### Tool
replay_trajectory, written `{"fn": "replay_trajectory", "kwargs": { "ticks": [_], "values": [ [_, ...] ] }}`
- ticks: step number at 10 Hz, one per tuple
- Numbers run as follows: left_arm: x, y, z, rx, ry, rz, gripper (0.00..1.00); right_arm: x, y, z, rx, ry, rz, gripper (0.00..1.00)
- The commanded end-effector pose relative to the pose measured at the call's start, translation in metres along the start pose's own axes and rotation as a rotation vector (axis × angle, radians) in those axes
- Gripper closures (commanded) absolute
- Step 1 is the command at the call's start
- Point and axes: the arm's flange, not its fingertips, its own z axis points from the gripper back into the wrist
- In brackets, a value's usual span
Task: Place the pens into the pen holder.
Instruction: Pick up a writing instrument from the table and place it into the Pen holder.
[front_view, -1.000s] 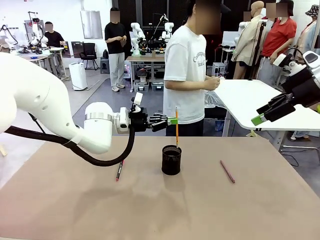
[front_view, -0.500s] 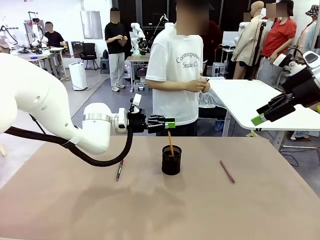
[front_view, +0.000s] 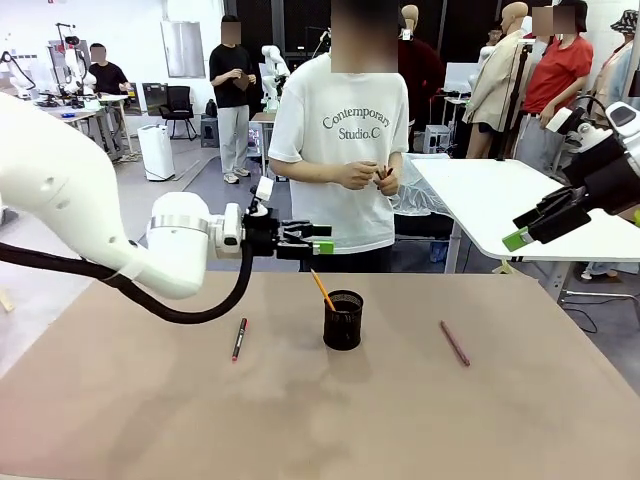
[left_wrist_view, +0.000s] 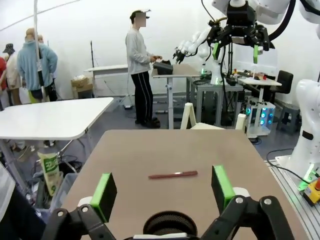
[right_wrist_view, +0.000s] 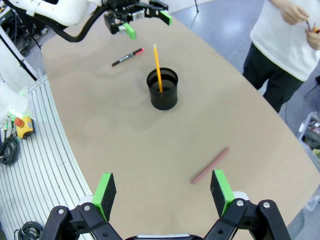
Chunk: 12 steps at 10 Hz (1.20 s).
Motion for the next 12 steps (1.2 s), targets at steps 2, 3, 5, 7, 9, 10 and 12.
{"fn": "replay_trajectory", "kwargs": {
  "ticks": [2,3,5,7,9,10,12],
  "values": [
    [0.03,-0.032,0.04,0.033,0.111,0.027,0.0,0.002,0.0,-0.001,0.016,-0.027,-0.005,0.0],
    [0.037,-0.039,0.052,0.063,0.156,0.011,0.0,0.002,0.0,-0.001,0.016,-0.027,-0.005,0.0],
    [0.054,-0.056,0.082,0.103,0.268,-0.033,0.0,0.002,0.0,-0.001,0.016,-0.027,-0.005,0.0],
    [0.069,-0.067,0.107,0.154,0.371,0.017,0.0,0.002,0.0,-0.001,0.016,-0.027,-0.005,0.0],
    [0.088,-0.08,0.132,0.202,0.47,0.022,0.0,0.002,0.0,-0.001,0.016,-0.027,-0.005,0.0],
    [0.088,-0.078,0.144,0.226,0.536,0.048,0.0,0.002,0.0,-0.001,0.016,-0.027,-0.005,0.0],
    [0.093,-0.085,0.159,0.263,0.609,0.058,0.0,0.002,0.0,-0.001,0.016,-0.027,-0.005,0.0]
  ]
}}
